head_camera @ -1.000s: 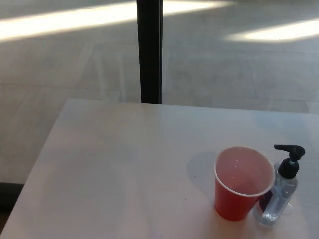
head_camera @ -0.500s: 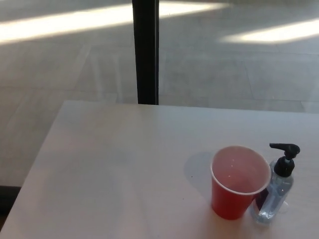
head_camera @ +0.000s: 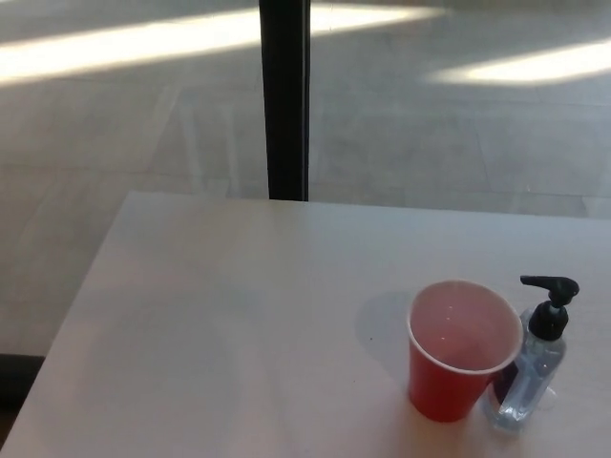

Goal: The robot uses its right hand fist to press the hand soap kept in the middle of the table to get liquid hand soap out

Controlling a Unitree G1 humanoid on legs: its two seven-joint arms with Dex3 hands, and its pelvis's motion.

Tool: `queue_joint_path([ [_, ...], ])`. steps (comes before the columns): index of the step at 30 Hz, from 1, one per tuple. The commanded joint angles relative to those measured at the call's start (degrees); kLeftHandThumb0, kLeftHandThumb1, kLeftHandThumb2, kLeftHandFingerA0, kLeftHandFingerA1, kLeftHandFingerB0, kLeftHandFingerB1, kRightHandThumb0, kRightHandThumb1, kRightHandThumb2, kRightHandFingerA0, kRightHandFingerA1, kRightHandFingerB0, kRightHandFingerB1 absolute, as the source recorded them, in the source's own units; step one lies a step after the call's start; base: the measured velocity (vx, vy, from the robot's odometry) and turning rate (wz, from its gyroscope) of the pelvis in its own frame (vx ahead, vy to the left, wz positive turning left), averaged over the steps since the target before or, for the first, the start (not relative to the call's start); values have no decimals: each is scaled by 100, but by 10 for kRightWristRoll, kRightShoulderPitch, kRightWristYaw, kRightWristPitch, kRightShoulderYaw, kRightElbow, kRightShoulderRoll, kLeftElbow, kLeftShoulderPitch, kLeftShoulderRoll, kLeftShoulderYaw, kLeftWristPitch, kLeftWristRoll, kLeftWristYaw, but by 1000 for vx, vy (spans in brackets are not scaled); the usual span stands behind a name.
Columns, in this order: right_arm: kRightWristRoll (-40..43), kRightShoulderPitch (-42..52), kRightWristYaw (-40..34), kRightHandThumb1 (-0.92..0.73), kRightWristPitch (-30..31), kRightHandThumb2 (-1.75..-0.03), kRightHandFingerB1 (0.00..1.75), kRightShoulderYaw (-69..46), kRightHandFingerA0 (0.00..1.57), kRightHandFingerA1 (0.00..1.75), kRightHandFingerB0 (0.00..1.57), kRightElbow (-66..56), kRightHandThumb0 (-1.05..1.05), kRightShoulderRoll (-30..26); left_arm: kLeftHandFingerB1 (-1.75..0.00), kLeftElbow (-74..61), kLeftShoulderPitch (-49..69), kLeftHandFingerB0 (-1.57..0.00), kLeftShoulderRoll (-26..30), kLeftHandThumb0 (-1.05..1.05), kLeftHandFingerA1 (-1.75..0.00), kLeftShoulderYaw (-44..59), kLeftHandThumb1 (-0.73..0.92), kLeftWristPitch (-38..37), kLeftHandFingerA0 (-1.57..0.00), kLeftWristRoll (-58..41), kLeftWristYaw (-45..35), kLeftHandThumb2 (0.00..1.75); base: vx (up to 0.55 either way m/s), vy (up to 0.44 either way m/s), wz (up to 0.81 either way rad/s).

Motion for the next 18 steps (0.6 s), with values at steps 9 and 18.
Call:
queue_joint_path([
  [9, -52, 52, 8, -27, -59, -100, 87, 124, 103, 110, 78, -18, -35, 44, -73, -11, 5, -45, 14, -24, -84, 1, 41, 4, -67, 0, 2, 94, 0, 0, 0],
  [18, -27, 47, 8, -27, -104, -97, 79, 98, 83, 89, 66, -16, -37, 66, -74, -13, 5, -48, 16, -24, -86, -4, 41, 8, -70, 4, -2, 91, 0, 0, 0],
])
